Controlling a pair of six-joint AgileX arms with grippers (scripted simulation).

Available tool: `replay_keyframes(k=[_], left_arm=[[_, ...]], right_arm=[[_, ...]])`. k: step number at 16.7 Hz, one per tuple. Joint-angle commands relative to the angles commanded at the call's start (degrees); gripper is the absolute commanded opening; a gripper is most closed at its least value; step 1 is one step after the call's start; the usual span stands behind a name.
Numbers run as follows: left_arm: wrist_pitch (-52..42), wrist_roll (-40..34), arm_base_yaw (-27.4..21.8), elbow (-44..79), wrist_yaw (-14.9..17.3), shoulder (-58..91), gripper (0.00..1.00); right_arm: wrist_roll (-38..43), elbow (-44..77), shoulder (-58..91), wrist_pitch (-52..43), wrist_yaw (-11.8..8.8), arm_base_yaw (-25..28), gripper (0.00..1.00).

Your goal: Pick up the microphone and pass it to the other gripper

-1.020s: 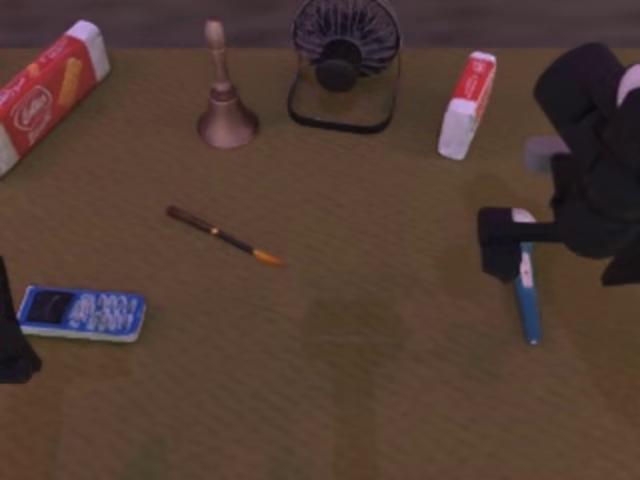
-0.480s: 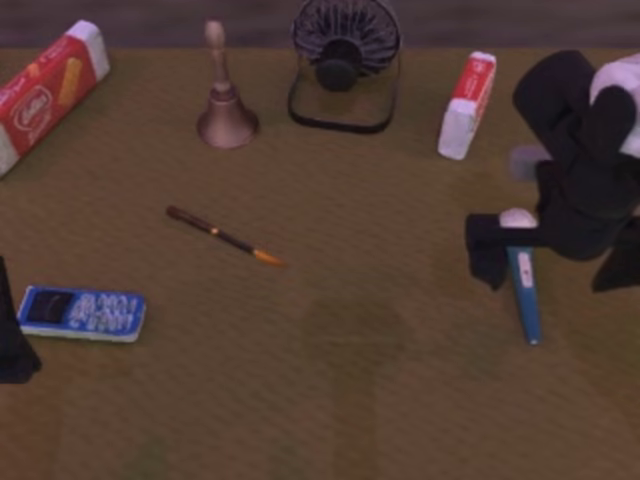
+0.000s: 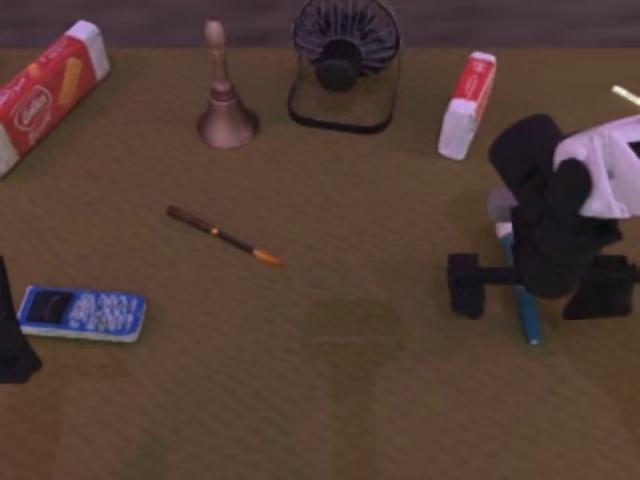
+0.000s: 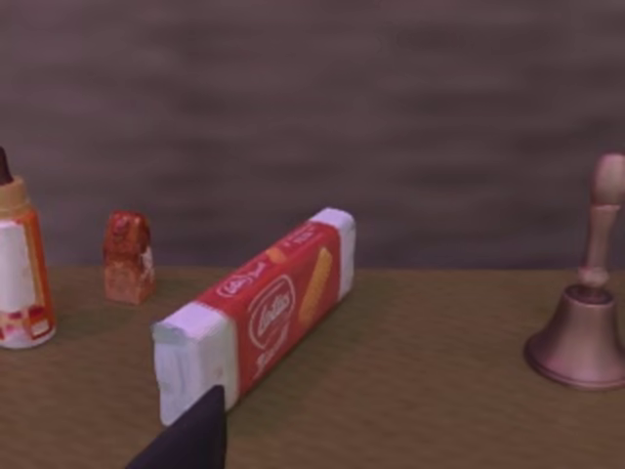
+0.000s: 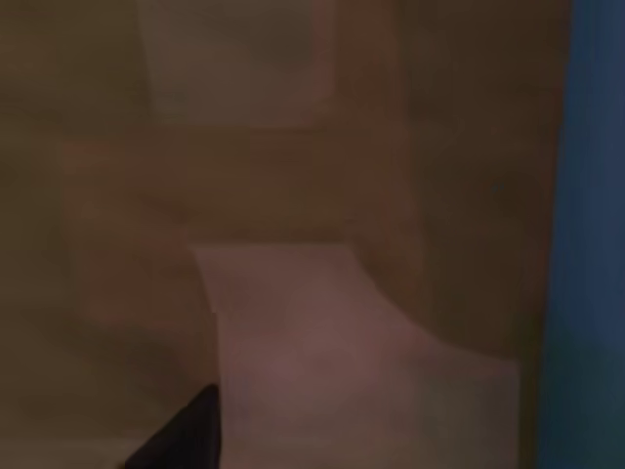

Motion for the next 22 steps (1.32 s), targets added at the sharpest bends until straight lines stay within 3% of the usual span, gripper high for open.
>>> replay_keyframes(k=[6, 19, 22], left_arm=[[0.0, 0.0, 0.0, 0.0, 0.0, 0.0, 1.0], [0.0, 0.0, 0.0, 0.0, 0.0, 0.0, 1.0], [0.0, 0.0, 0.0, 0.0, 0.0, 0.0, 1.0]], right_arm=[[-0.04, -1.36, 2.46, 3.41, 0.02, -0.07, 1.0], [-0.04, -1.36, 2.46, 3.41, 0.02, -0.07, 0.02], [-0.04, -1.36, 2.46, 3.41, 0.02, -0.07, 0.0]])
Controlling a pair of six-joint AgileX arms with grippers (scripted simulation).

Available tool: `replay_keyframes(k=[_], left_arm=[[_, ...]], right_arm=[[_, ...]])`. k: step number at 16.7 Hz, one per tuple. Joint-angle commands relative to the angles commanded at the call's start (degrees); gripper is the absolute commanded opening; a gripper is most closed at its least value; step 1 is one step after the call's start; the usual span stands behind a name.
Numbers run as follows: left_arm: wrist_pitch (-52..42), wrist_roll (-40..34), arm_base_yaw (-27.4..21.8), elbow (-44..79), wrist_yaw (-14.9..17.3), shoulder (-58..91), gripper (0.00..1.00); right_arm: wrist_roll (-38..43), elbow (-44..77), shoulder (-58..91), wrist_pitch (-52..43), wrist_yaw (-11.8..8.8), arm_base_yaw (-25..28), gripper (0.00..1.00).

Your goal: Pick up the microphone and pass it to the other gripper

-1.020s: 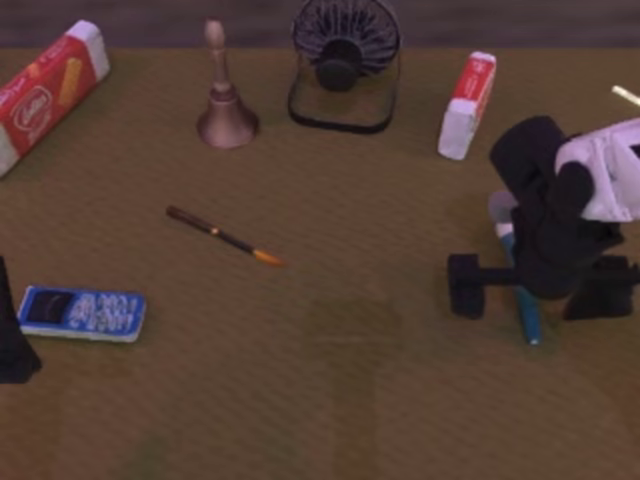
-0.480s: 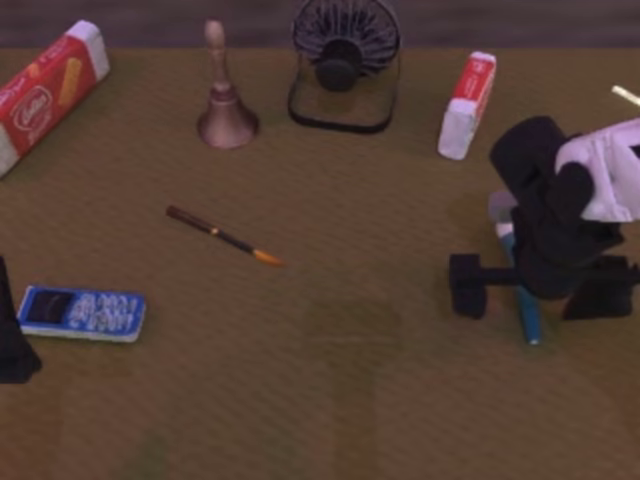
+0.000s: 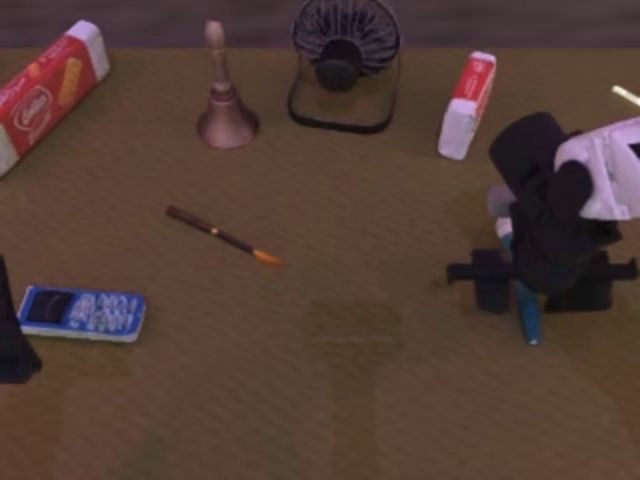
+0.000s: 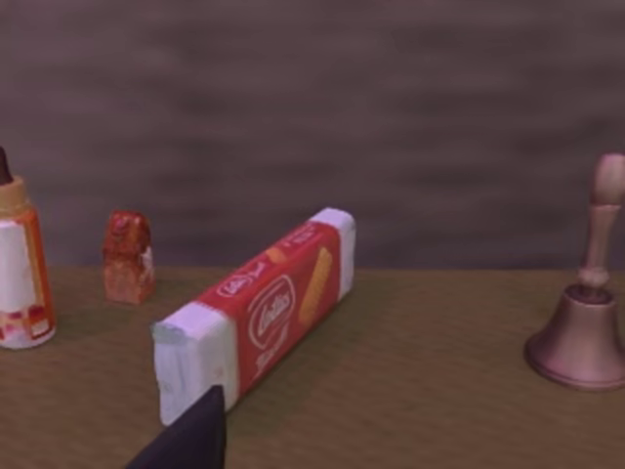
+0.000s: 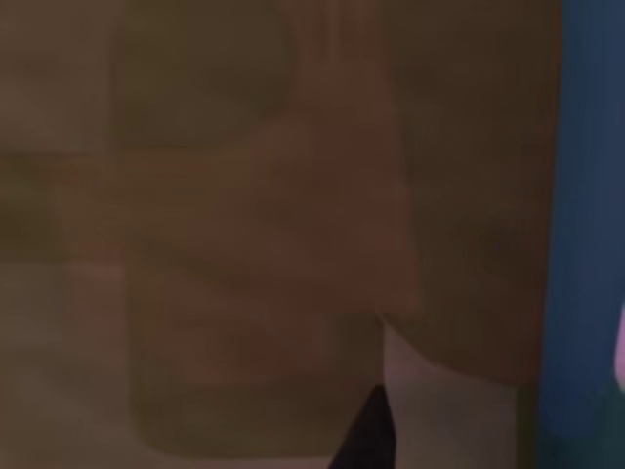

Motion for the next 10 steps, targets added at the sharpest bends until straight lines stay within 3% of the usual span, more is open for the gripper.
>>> replay_keyframes(k=[5, 6, 10], left_arm=[[0.0, 0.0, 0.0, 0.0, 0.0, 0.0, 1.0], [0.0, 0.0, 0.0, 0.0, 0.0, 0.0, 1.0], [0.0, 0.0, 0.0, 0.0, 0.0, 0.0, 1.0]], right_arm=[[0.0, 0.0, 0.0, 0.0, 0.0, 0.0, 0.0], [-0.68, 1.42, -3.73, -1.95, 1.18, 0.16, 0.0], [-1.77, 0.71, -4.43, 1.75, -0.09, 0.33, 0.0]])
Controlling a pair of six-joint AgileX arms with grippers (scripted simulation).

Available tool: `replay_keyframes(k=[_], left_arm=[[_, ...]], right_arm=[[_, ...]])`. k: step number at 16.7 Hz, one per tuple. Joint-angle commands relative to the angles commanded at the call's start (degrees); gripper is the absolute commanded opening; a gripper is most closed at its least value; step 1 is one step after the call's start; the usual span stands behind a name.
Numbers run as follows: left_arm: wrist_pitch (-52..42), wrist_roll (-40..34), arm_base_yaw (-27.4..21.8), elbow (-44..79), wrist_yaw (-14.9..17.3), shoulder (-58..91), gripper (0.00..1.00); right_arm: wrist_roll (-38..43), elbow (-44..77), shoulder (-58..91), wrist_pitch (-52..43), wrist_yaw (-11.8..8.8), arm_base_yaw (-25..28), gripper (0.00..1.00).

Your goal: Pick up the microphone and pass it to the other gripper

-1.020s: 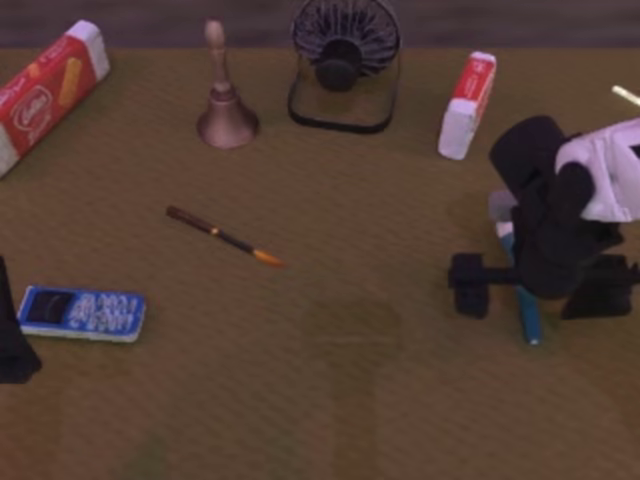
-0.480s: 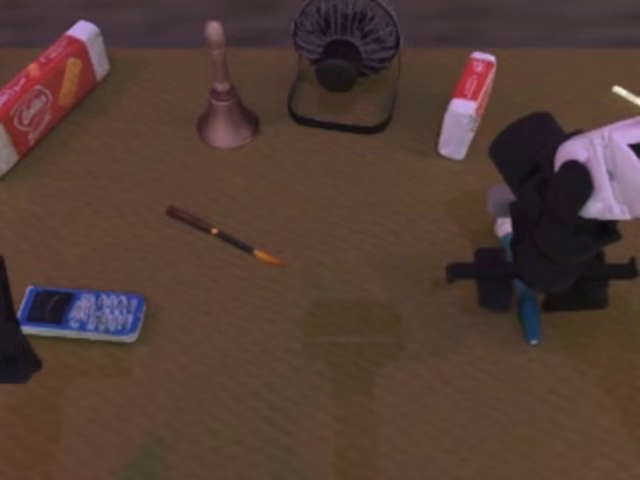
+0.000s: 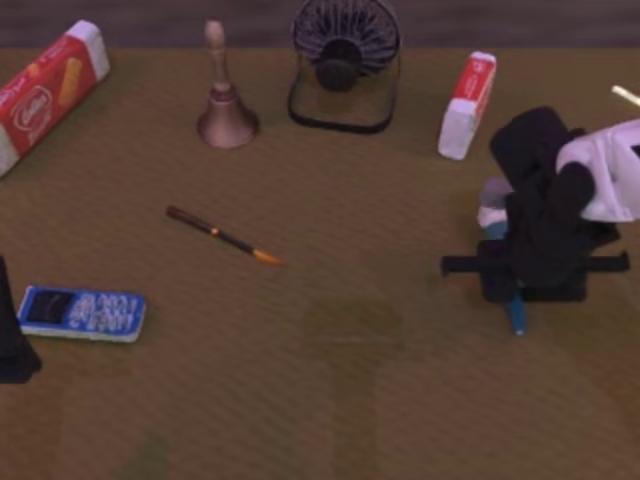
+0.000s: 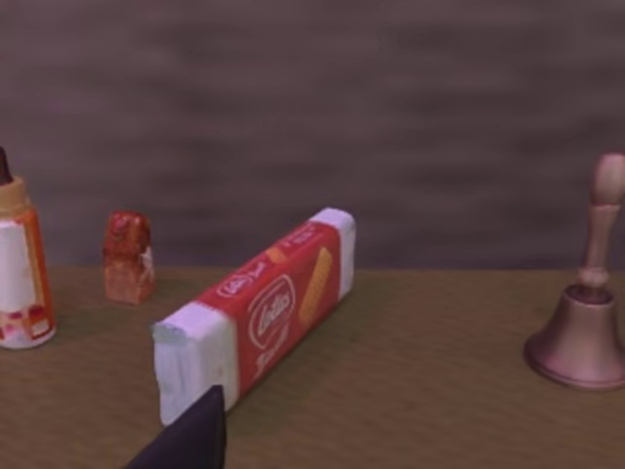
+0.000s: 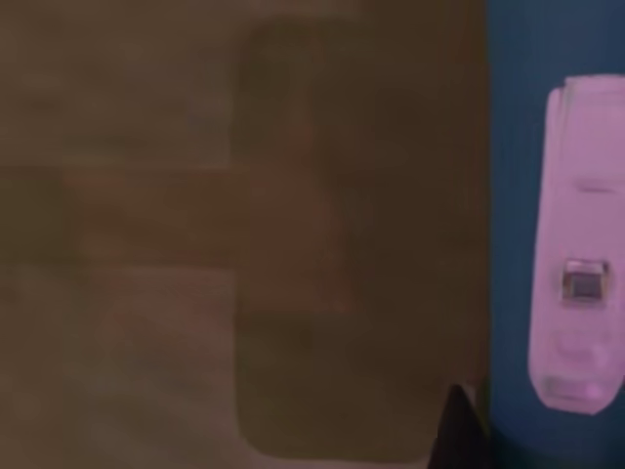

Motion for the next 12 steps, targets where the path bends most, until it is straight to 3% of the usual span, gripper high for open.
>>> replay_keyframes(k=[5, 12], left_arm=[[0.0, 0.0, 0.0, 0.0, 0.0, 0.0, 1.0], [0.0, 0.0, 0.0, 0.0, 0.0, 0.0, 1.0]], right_arm=[[-4.17, -3.81, -3.14, 16.32, -5.28, 0.1, 0.0], [-12.62, -13.68, -10.76, 51.01, -15.84, -0.14, 0.0]])
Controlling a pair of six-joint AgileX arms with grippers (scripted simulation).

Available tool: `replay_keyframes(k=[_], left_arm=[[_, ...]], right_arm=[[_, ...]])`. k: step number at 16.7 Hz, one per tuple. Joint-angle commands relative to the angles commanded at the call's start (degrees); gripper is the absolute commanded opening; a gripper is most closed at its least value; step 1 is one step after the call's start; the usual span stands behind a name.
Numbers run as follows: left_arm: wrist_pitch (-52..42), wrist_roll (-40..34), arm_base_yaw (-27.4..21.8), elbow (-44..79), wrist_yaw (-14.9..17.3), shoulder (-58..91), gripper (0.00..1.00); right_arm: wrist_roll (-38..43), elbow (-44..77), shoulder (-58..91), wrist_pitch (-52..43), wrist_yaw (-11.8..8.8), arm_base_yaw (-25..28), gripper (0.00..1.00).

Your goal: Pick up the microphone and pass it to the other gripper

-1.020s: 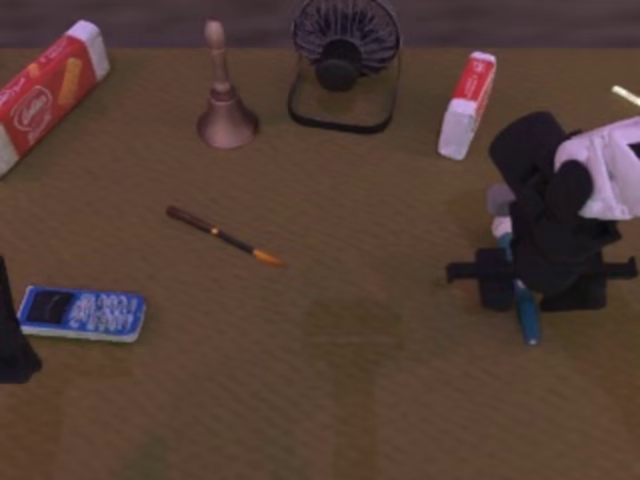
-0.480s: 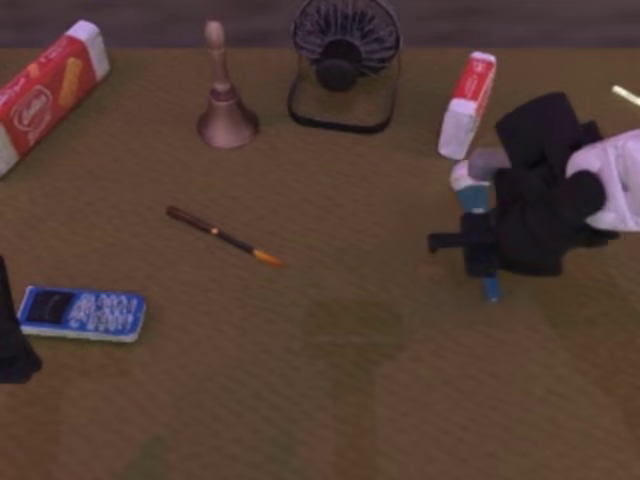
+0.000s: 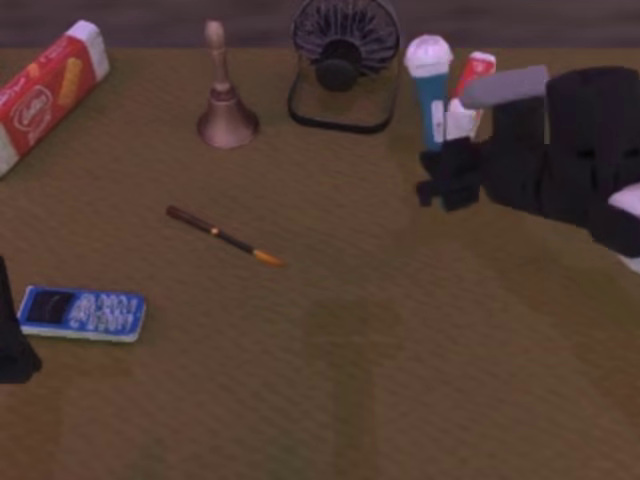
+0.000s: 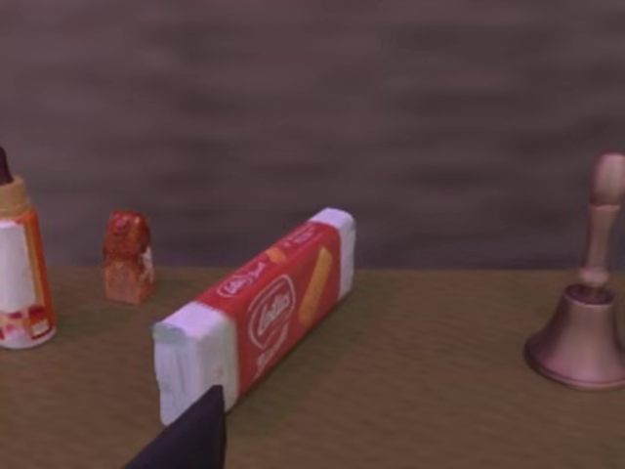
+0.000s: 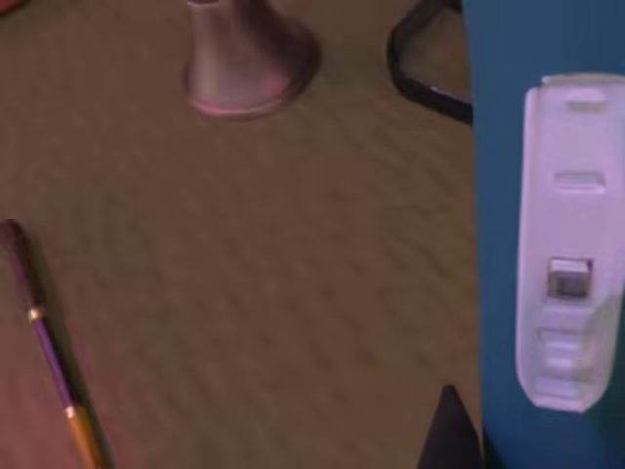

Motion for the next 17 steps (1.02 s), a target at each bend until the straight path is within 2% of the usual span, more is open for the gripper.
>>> replay_keyframes(k=[4, 8, 15, 17], left_arm=[[0.0, 0.0, 0.0, 0.0, 0.0, 0.0, 1.0], [0.0, 0.0, 0.0, 0.0, 0.0, 0.0, 1.0], [0.0, 0.0, 0.0, 0.0, 0.0, 0.0, 1.0], [0.0, 0.0, 0.0, 0.0, 0.0, 0.0, 1.0]], right_arm=[[-4.6, -5.11, -5.49, 17.87, -5.43, -0.29, 0.0], [-7.65, -8.02, -9.76, 27.32, -8.74, -0.55, 0.0], [-7.86, -8.1, -10.11, 28.4, -8.92, -0.16, 0.0], [-7.51, -8.31, -10.08, 29.55, -7.14, 1.82, 0.0]])
